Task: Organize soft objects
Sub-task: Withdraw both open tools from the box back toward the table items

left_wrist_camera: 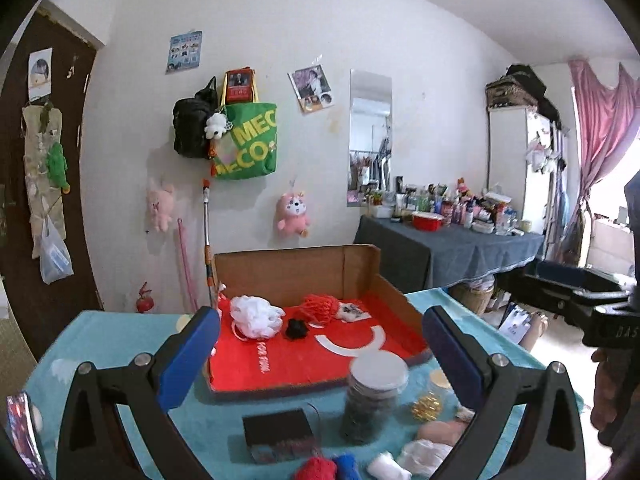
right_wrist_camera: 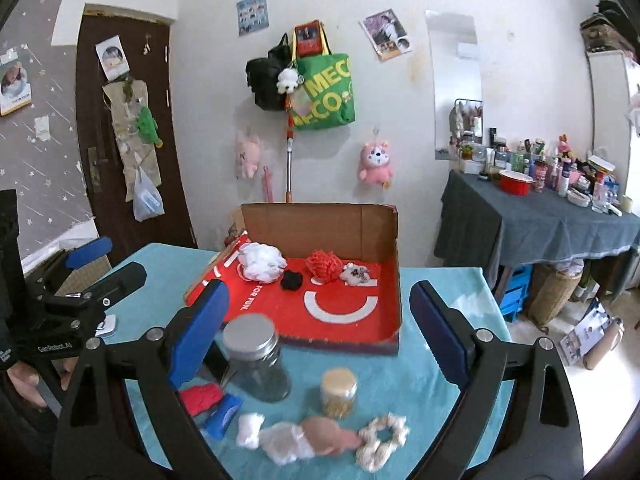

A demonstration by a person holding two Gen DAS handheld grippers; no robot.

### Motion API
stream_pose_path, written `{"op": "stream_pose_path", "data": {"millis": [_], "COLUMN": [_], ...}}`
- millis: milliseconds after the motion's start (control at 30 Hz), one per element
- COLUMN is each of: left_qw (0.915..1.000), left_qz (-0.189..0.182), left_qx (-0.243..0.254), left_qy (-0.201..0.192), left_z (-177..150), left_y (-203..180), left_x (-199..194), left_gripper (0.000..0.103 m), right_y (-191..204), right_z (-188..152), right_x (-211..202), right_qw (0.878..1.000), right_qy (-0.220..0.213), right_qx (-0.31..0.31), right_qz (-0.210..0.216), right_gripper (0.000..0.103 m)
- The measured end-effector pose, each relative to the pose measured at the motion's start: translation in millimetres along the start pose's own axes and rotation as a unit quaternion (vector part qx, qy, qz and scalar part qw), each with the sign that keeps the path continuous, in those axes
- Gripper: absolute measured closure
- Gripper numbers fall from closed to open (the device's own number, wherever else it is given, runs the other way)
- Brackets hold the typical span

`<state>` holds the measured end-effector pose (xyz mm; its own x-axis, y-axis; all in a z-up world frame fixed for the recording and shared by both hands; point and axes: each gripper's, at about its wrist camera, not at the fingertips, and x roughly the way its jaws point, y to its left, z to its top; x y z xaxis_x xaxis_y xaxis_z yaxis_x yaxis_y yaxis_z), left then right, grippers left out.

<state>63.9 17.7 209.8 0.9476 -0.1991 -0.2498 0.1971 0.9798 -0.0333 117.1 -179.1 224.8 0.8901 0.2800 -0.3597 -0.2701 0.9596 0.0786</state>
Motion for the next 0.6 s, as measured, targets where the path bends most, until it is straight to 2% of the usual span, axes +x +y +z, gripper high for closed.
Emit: {"op": "stream_pose_path", "data": {"millis": [267, 333, 467, 600], "left_qw": [0.9997, 0.9997, 0.9997, 0.9992], "left_qz": [0.009, 0.013, 0.011, 0.015], "left_qx": [-0.01, -0.01, -0.02, -0.02], "left_qy": [-0.018, -0.016, 0.006, 0.032], "left_z": [-37.0, -45.6, -67.2, -93.6], "left_y": [-10.7, -12.0, -12.4, -12.0], "left_x": [-32.1, -33.1, -27.1, -18.0], "left_gripper": [0.0, 0.0, 0.0, 0.0], "right_y": [21.5, 21.6, 23.6, 23.8], "right_z": [-51.6, -62.1, -87.7, -110.6], "right_x": [-46.7, -48.3, -43.7, -33.7], "right_qw": [0.998, 0.997, 0.996, 0.998], "right_qy": [-0.049, -0.051, -0.054, -0.035], "right_qx": [-0.013, -0.009, -0.009, -0.002], "right_qz": [-0.044, -0.052, -0.065, -0.061], "right_gripper": [0.01, 0.004, 0.004, 0.004]}}
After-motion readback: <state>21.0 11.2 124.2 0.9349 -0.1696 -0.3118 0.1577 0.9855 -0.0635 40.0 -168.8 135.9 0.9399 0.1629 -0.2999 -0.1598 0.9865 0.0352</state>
